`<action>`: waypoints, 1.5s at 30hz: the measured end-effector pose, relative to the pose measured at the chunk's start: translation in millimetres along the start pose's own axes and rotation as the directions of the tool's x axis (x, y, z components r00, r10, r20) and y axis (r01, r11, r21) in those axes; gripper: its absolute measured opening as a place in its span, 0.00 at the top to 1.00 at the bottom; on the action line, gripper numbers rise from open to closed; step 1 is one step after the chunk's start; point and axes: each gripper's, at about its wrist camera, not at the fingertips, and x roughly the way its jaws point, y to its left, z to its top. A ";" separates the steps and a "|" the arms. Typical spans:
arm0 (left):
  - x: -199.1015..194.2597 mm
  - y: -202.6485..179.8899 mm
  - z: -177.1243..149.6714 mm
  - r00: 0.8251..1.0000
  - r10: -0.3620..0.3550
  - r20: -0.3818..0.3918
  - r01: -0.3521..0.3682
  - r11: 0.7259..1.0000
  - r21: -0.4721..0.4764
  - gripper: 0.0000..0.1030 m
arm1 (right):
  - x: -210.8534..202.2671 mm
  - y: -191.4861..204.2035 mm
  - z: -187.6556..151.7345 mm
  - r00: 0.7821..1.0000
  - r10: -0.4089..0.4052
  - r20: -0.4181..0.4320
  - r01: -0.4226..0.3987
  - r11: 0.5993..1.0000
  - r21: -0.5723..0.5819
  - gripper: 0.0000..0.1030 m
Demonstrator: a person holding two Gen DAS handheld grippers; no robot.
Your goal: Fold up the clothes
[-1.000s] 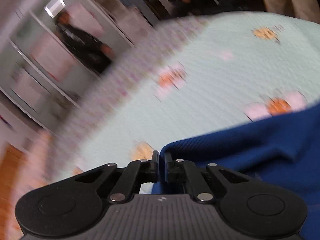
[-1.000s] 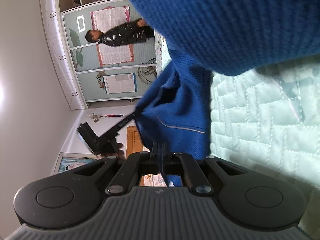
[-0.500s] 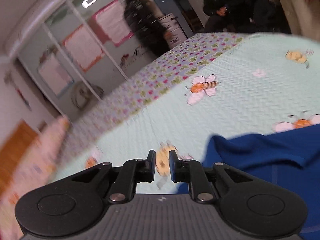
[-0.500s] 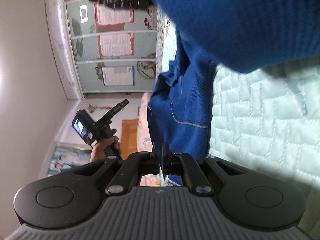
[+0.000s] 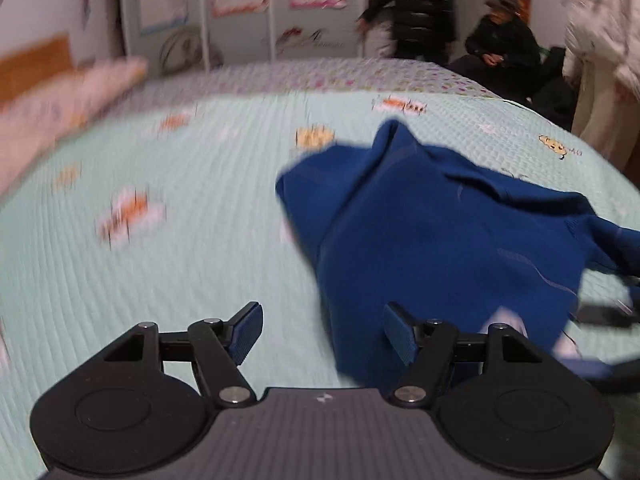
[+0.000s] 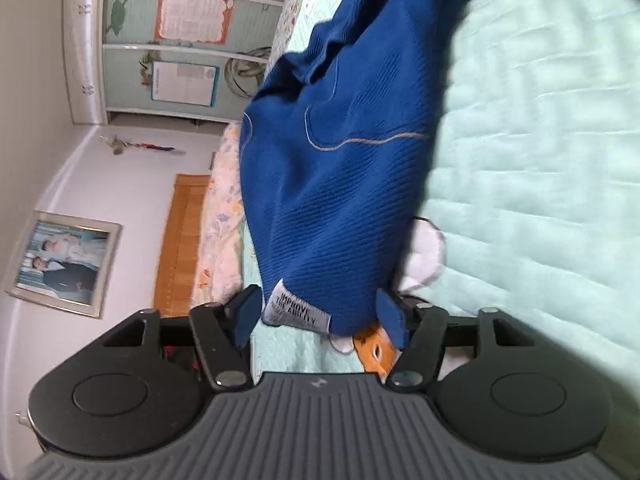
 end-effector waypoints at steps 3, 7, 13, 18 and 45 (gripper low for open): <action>-1.7 7.3 -16.8 0.999 -0.015 -0.036 0.014 1.000 -0.028 0.33 | 21.1 9.0 -2.5 0.998 -0.048 0.027 0.048 0.998 -0.026 0.31; -6.1 15.0 -22.1 0.999 -0.022 -0.044 0.020 0.998 -0.056 0.32 | 38.1 20.5 -9.7 0.998 -0.052 0.046 0.057 0.993 -0.108 0.34; -15.3 22.2 -23.9 0.999 -0.011 -0.033 0.008 0.995 -0.097 0.26 | 41.1 35.1 -19.7 0.997 -0.063 0.042 0.070 0.978 -0.199 0.85; -17.2 22.3 -24.4 0.999 -0.015 -0.045 0.009 0.993 -0.116 0.26 | -0.2 53.4 -5.8 0.986 0.149 0.070 -0.141 0.984 -0.109 0.97; 11.6 12.9 -46.4 0.988 -0.083 -0.130 0.064 0.988 -0.144 0.21 | -84.3 12.8 -26.7 0.903 -0.289 0.317 0.389 0.864 -0.321 0.25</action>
